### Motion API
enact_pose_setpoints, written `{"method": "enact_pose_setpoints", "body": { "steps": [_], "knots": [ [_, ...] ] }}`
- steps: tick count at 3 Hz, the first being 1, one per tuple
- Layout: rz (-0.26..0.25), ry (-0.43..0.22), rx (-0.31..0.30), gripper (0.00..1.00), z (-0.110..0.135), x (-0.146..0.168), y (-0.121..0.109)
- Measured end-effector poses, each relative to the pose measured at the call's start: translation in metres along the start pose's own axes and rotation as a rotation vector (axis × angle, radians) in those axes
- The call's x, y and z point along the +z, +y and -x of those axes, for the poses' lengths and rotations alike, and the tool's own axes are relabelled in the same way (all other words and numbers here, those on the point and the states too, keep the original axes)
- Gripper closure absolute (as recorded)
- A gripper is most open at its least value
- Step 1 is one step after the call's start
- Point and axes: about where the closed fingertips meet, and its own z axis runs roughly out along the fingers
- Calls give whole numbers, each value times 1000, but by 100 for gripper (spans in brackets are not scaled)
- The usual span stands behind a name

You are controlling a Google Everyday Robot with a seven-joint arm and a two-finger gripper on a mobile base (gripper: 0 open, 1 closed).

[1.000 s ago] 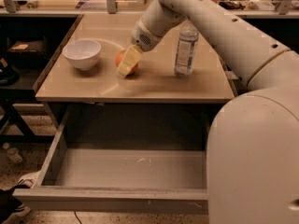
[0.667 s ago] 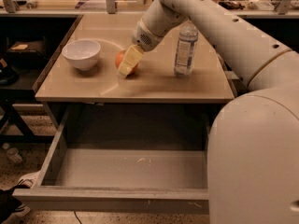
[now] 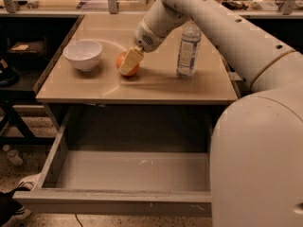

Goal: Place orange into top drawer

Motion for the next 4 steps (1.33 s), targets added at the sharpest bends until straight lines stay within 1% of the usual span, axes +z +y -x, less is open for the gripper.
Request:
{"method": "enact_pose_setpoints", "body": {
  "steps": [2,3,4],
  "knots": [
    [0,0,0,88,0,0,0],
    [-10,-33,-38,100,4,-20,8],
    [-24,-72,-65,100,3,-48,29]
  ]
}}
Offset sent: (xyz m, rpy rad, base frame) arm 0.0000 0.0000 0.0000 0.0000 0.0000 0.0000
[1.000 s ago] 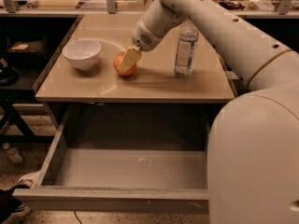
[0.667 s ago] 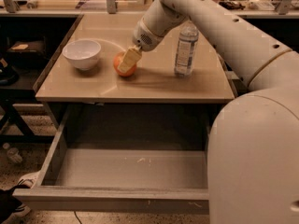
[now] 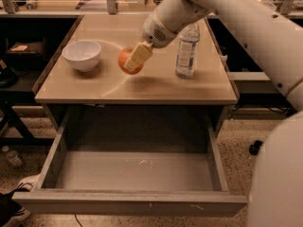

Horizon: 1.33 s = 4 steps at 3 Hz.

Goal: Place orange into top drawer

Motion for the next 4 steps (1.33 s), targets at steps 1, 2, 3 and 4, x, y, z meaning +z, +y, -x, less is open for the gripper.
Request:
{"method": "enact_pose_setpoints", "body": {
  "steps": [1,2,3,4],
  "knots": [
    [4,-9,26,100,-16,-22,40],
    [26,-12,97,100,-47,-32,87],
    [26,-12,96,100,-47,-32,86],
    [36,6,109,100,-49,-37,106]
  ]
}}
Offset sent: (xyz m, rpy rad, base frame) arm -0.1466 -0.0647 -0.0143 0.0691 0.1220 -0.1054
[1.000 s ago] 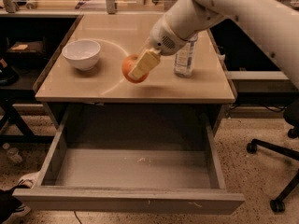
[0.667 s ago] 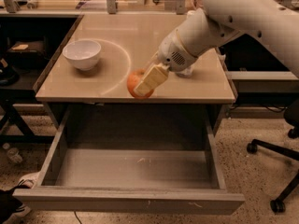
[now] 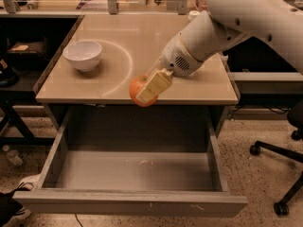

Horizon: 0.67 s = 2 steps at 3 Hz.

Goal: Place orange into top drawer

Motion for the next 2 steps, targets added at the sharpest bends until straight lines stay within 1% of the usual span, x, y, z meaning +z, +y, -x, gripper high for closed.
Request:
{"method": "enact_pose_setpoints", "body": {
  "steps": [1,2],
  "knots": [
    [-2,35,48,100,-10,10,34],
    [42,67,121,100,-35,46,65]
  ]
}}
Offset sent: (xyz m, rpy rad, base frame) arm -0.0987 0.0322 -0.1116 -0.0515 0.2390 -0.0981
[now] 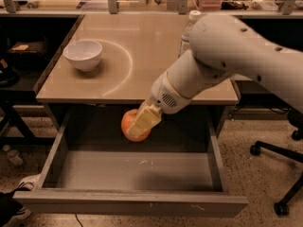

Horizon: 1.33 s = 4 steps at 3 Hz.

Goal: Place orange into top drawer

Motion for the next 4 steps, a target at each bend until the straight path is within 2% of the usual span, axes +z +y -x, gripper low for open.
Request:
{"method": "enact_pose_setpoints", "body": {
  "steps": [1,2,3,4],
  "knots": [
    [44,-2,65,100,-23,39,12],
    [43,-2,71,100,-27,46,13],
    [86,-6,98,100,-32,64,21],
    [82,9,152,100,-47,102,28]
  ]
}}
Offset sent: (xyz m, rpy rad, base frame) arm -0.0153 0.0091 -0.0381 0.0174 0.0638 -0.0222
